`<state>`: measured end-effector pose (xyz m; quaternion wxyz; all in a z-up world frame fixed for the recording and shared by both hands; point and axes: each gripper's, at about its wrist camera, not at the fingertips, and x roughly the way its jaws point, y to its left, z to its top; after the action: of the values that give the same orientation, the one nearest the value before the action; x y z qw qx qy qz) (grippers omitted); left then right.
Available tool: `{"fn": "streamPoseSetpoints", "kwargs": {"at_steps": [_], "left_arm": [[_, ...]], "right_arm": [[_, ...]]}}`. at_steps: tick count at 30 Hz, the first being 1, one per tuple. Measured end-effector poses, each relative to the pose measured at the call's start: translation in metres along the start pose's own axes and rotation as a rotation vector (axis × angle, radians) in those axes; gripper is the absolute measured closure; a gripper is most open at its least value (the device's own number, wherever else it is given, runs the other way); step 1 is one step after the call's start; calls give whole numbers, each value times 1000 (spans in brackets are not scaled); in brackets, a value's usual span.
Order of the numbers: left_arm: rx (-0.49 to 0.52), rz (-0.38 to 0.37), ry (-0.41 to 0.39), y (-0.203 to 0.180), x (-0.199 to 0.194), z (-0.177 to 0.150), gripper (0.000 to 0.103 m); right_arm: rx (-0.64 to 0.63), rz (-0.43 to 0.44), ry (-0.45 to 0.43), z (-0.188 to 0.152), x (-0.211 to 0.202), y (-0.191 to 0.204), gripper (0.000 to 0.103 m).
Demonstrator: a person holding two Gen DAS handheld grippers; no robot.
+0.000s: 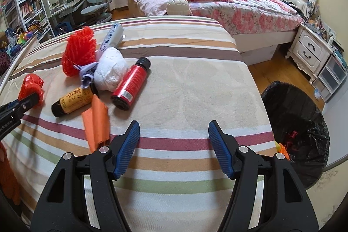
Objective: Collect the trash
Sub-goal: 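Grasp the orange folded paper with the right tool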
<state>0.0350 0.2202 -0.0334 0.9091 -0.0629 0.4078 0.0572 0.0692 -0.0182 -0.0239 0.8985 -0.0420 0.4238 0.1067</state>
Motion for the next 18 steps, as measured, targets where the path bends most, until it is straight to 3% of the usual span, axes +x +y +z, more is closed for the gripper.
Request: {"fn": "streamPoseSetpoints", "kwargs": {"at_steps": [9,18], "left_arm": [[-4,2,-6,8,-12,-13,61],[-12,23,-19,15,-16,-16,61]], "right_arm": [[-49,57,-30,2,-18,27,39],[-107,107,18,-5,1,58,42]]}}
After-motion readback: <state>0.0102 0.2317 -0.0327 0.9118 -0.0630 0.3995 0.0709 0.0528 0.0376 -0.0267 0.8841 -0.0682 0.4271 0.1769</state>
